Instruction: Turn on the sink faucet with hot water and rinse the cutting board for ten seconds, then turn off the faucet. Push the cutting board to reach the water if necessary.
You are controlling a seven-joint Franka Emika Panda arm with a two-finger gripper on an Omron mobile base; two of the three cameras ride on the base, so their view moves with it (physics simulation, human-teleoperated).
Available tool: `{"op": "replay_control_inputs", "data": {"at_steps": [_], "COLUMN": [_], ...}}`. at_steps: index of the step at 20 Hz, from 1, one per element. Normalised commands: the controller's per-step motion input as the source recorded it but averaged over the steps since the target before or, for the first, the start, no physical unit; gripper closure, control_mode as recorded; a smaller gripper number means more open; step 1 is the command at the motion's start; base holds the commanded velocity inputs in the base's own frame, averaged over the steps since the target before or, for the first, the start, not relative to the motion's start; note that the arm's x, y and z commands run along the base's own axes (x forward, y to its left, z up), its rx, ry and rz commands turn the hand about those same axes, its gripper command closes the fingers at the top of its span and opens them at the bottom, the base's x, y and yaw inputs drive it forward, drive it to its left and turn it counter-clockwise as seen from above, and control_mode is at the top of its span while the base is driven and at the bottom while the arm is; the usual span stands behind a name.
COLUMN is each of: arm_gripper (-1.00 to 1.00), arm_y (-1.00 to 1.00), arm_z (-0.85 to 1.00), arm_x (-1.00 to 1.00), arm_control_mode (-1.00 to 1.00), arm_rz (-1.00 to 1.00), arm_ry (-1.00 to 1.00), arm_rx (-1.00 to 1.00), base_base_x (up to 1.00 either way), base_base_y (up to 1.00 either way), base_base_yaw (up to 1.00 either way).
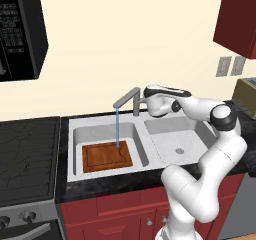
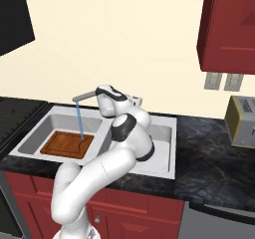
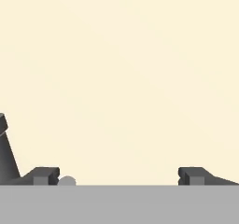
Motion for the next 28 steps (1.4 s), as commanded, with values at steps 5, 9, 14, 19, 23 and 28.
{"op": "replay_control_inputs", "data": {"at_steps": [5, 9, 14, 19, 23, 28], "arm_gripper": [-1.00, -1.00, -1.00, -1.00, -1.00, -1.00], "arm_y": [-0.57, -0.50, -0.35, -0.17, 0.00, 0.00], "arm_z": [0.00, 0.00, 0.00, 0.00, 0.00, 0.00], "arm_x": [-0.02, 0.00, 0.00, 0.00, 0.00, 0.00], "arm_control_mode": [-1.00, -1.00, -1.00, -1.00, -1.00, -1.00], "arm_rz": [0.00, 0.00, 0.00, 0.00, 0.00, 0.00], "arm_ry": [0.00, 0.00, 0.00, 0.00, 0.00, 0.00], "arm_rx": [0.02, 0.01, 0.01, 0.00, 0.00, 0.00], "base_base_x": [0.00, 0.00, 0.00, 0.00, 0.00, 0.00], "base_base_y": [0.00, 0.00, 0.00, 0.00, 0.00, 0.00], "base_base_yaw": [0.00, 0.00, 0.00, 0.00, 0.00, 0.00]}}
